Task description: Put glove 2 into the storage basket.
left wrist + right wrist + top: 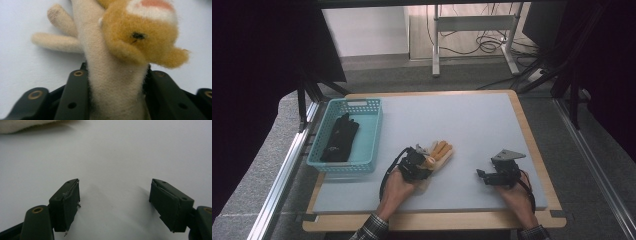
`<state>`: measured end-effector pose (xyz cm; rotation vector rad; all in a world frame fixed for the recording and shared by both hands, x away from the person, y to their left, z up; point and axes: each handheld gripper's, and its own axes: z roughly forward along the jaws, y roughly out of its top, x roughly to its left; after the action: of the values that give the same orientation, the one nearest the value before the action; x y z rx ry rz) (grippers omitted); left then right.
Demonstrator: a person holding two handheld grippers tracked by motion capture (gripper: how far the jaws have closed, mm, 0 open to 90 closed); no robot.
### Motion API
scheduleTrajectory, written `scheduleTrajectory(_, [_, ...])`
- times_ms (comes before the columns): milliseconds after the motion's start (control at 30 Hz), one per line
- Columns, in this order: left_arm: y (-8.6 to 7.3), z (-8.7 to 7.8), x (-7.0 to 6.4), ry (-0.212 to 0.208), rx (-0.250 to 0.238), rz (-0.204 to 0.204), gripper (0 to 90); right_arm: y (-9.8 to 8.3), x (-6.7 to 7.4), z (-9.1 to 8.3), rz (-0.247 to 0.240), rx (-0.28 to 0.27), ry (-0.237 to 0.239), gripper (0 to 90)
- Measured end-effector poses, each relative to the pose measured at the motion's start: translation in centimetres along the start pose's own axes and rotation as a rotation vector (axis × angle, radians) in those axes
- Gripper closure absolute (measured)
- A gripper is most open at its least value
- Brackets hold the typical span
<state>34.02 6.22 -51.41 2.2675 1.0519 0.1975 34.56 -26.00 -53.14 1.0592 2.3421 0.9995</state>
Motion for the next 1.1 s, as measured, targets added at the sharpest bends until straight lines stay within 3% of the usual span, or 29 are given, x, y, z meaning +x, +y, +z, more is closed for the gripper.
scheduleTrajectory(100, [0.2, -0.7, 0.3, 0.012, -0.018, -0.001, 72.5, 0.0, 0.0, 0.0, 0.000, 0.000, 0.000, 23.7])
scheduleTrajectory(367, [0.7, -2.0, 1.3, 0.044, -0.028, -0.007, 73.7, 0.0, 0.0, 0.0, 0.001, 0.000, 0.000, 23.6])
scheduleTrajectory(733, [2.5, -6.0, 3.1, 0.154, -0.064, -0.020, 73.3, 0.0, 0.0, 0.0, -0.001, -0.001, 0.000, 23.6])
scheduleTrajectory(1100, [3.3, -10.6, 6.9, 0.267, -0.084, -0.088, 73.1, 0.0, 0.0, 0.0, 0.001, -0.001, 0.000, 23.6])
